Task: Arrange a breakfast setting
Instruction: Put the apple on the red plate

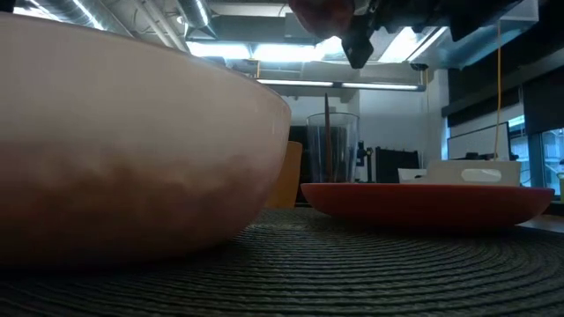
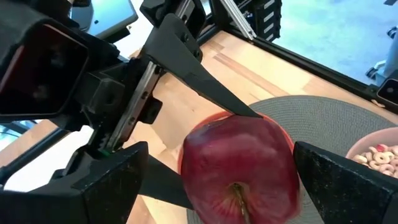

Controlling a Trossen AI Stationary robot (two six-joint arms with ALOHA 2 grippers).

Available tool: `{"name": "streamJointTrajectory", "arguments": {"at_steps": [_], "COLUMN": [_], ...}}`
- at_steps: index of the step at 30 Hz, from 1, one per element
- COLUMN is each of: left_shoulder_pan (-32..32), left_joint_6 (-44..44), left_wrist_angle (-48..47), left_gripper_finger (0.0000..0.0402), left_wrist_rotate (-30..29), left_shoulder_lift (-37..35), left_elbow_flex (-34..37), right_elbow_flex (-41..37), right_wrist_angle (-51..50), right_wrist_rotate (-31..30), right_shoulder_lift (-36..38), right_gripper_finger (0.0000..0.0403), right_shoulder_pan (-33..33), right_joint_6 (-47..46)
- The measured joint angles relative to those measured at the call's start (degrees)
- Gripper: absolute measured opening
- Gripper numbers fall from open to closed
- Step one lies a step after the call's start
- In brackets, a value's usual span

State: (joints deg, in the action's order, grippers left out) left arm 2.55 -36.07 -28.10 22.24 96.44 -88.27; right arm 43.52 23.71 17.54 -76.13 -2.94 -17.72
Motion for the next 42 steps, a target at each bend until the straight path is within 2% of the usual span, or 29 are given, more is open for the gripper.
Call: {"name": "streamJointTrajectory", "arguments": {"at_steps": [6, 16, 20, 30, 37, 42], "left_shoulder_pan": [0.0, 0.0, 0.0, 0.3, 0.7, -2.2], "left_joint_6": [0.0, 1.4, 1.4, 1.0, -5.1, -9.2], "left_wrist_angle": [-2.4, -3.8, -3.9, -4.9, -13.1, -17.5], "left_gripper_finger": [0.0362, 0.0250, 0.0250, 0.0247, 0.0246, 0.0246], "left_wrist_rotate": [-0.3, -0.5, -0.5, -3.8, -7.8, -10.7], "left_shoulder_lift": [0.0, 0.0, 0.0, -0.5, -2.3, -2.3], "left_elbow_flex": [0.0, 0.0, 0.0, 0.0, 0.0, 0.0], "right_elbow_flex": [0.1, 0.1, 0.1, 0.1, 0.1, 0.1], "right_wrist_angle": [0.7, 0.6, 0.6, 0.0, -0.2, -6.4], "right_wrist_rotate": [-0.1, -0.2, -1.0, -2.9, -1.3, -1.6], "right_shoulder_lift": [0.0, 0.0, 0.0, 0.1, 0.9, 4.7], "right_gripper_finger": [0.0257, 0.0257, 0.0261, 0.0314, 0.0319, 0.0319], "right_shoulder_pan": [0.0, 0.0, 0.0, 0.5, 3.0, 5.4], "right_joint_6": [0.0, 0.0, 0.0, 0.1, 0.3, 2.3]}}
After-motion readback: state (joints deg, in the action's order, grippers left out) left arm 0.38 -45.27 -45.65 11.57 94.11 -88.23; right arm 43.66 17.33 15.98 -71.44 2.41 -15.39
